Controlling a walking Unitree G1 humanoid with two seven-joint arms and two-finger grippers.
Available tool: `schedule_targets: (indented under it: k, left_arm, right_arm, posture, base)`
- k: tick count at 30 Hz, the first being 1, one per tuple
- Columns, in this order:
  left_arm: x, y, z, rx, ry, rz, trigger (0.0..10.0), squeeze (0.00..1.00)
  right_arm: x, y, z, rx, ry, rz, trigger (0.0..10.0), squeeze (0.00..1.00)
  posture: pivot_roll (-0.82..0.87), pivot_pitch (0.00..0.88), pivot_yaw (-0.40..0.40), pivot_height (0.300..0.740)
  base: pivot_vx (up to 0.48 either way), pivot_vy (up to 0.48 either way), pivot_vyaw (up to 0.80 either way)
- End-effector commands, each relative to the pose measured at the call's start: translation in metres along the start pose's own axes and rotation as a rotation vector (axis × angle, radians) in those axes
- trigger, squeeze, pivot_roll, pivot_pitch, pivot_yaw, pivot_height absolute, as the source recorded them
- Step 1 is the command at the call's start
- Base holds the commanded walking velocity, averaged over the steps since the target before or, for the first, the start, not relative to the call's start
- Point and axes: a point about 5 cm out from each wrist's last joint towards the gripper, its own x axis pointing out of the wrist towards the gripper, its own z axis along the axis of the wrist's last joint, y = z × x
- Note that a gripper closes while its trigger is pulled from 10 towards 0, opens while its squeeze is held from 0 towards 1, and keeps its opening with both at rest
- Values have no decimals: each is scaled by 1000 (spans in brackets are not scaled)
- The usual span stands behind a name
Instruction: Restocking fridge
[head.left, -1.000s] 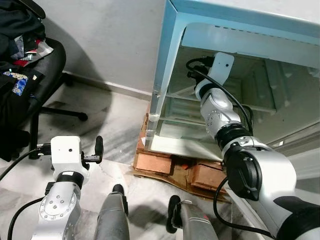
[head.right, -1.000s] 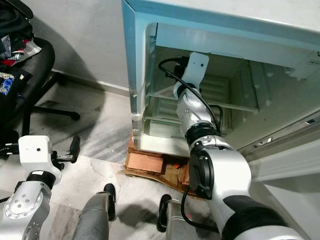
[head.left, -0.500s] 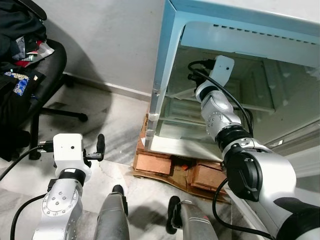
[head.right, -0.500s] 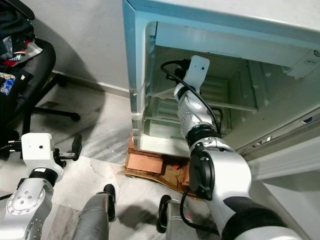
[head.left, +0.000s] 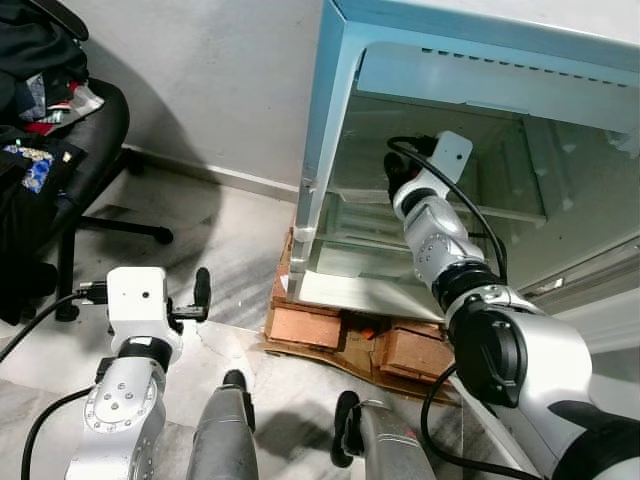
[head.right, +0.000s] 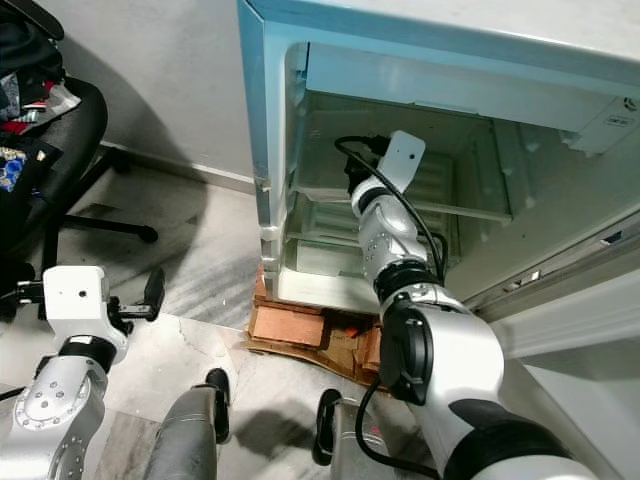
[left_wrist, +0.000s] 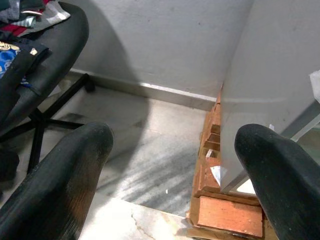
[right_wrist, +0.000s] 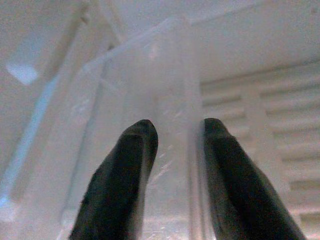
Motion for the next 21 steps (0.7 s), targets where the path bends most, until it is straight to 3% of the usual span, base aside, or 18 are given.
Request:
schedule_targets:
  k: [1, 21]
  left_arm:
    - [-3, -1, -5, 5, 20, 1, 10000, 0]
    - [1, -2, -6, 1, 24, -3, 10000, 0]
  right_arm:
    - [-4, -1, -20, 15, 80, -6, 10000, 1000]
    - [0, -4, 2, 72, 2, 7, 10000, 1000]
  posture:
    - [337, 303, -94, 740]
    - [327, 292, -98, 740]
  base:
    - [0, 0, 0]
    - [0, 0, 0]
